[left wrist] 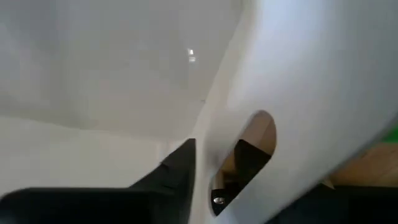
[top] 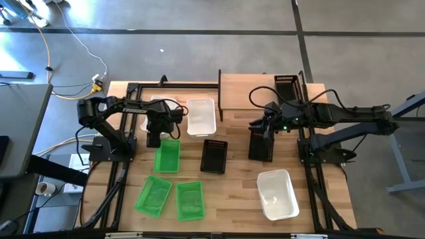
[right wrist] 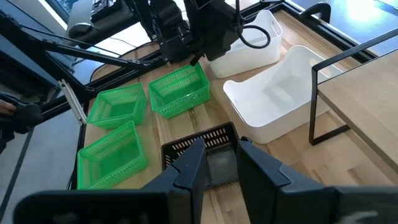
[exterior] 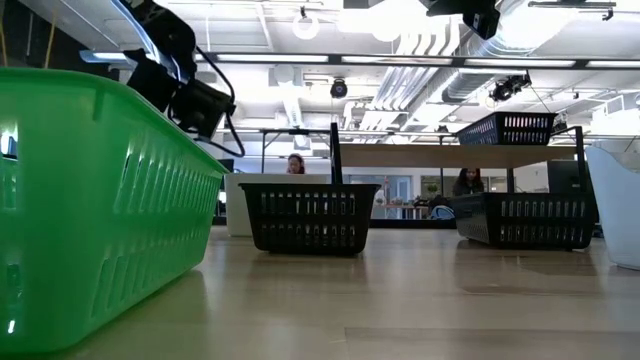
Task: Stack baskets on shelf by color
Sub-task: Put the top left white bin on the shelf
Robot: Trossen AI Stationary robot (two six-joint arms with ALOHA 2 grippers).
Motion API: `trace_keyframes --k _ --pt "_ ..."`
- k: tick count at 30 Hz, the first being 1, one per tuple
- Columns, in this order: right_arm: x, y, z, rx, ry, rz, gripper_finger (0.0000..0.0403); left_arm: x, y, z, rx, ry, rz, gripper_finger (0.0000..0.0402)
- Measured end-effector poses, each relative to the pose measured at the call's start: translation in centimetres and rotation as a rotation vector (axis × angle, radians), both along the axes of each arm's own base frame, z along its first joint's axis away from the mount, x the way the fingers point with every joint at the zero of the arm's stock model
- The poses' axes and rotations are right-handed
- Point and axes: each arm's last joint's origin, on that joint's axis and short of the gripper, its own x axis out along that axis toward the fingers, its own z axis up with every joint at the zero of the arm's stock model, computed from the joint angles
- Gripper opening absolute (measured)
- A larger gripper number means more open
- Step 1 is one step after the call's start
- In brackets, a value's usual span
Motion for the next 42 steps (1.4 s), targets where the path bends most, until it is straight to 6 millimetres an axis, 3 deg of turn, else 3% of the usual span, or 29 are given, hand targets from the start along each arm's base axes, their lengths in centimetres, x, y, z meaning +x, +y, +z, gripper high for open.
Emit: trace_keyframes --k 6,14,24,30,42 --pt "0.0 0.0 0.0 0.000 0.000 0.000 0.0078 0.0 0.0 0.0 0.008 0.003 -0.003 0.0008" --pt "0.0 0.0 0.0 0.009 -0.001 -0.011 0.0078 -0.3 -0.1 0.9 0.030 -0.027 0.010 0.0003" --pt "0.0 -0.2 0.1 0.041 -0.024 -0.108 0.0078 -1.8 -0.9 4.6 0.125 -0.205 0.015 0.0001" --pt "0.1 -0.4 0.3 0.037 -0.045 -0.184 0.0078 -2.4 -1.3 8.0 0.210 -0.358 0.034 0.0001" --pt "0.0 -0.8 0.3 0.016 -0.068 -0.318 0.0078 -2.1 -0.9 17.8 0.455 -0.671 0.061 0.0000"
